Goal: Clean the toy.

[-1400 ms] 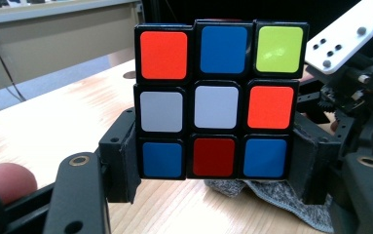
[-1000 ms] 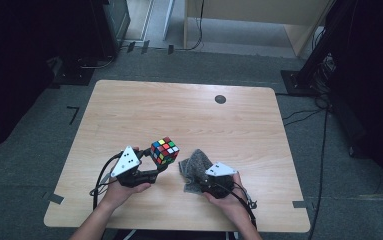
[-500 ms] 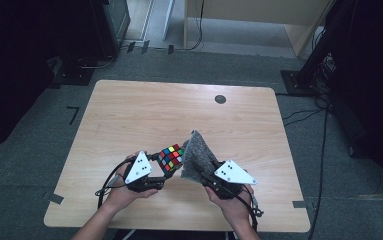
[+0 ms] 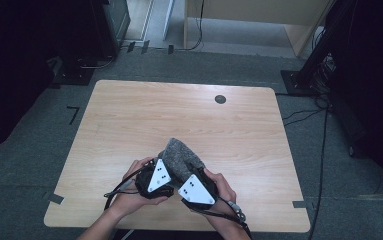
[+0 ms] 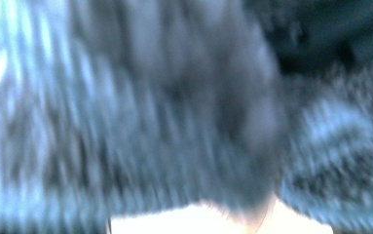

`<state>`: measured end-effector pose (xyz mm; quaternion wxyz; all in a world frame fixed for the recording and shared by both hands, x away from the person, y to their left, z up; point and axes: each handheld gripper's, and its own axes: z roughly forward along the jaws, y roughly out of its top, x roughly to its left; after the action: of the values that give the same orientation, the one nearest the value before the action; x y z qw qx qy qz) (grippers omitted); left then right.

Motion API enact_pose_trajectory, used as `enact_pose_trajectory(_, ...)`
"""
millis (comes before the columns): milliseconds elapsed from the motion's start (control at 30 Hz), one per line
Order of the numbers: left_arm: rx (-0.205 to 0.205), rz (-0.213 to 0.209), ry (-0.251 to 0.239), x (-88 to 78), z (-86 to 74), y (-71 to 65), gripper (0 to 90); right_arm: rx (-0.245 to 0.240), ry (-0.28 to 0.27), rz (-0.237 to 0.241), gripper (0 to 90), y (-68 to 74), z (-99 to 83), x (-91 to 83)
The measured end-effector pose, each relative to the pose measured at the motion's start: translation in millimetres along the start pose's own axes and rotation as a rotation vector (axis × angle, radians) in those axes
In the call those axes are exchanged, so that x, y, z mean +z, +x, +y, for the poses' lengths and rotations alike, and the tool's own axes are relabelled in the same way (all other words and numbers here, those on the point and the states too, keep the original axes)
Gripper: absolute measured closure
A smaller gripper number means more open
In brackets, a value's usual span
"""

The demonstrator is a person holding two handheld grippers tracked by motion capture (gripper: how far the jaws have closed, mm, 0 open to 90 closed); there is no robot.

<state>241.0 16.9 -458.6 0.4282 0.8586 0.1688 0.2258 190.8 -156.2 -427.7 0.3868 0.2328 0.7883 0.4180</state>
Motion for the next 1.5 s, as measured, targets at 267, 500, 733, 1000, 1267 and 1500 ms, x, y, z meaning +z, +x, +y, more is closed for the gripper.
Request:
enact_pose_trajectory(267,-0.061,-0.084,-0.127,-7.5,-7.2,12.0,34.6,0.272,-0.075,0.008,60.2,-28.8,-6.9,-13.9)
enact_pose_trajectory(500,-0.050,-0.119,-0.204,-12.1,-6.9,11.3,34.6,0.390,-0.079,0.035,59.4,-41.3,-18.4,-14.5)
enact_pose_trajectory(733,-0.055,-0.119,-0.210,-10.2,-6.5,11.7,34.6,0.422,-0.086,0.030,59.6,-46.1,-22.2,-19.4)
enact_pose_trajectory(1000,-0.061,-0.120,-0.222,-12.6,-6.6,13.5,34.6,0.468,-0.106,0.074,59.5,-46.0,-19.8,-18.4)
enact_pose_trajectory(1267,-0.067,-0.120,-0.224,-12.9,-7.4,15.2,34.6,0.539,-0.094,0.085,57.9,-53.9,-28.5,-15.6)
enact_pose_trajectory(1500,-0.066,-0.122,-0.226,-12.1,-7.4,15.2,34.6,0.562,-0.090,0.097,56.1,-55.2,-29.4,-14.8)
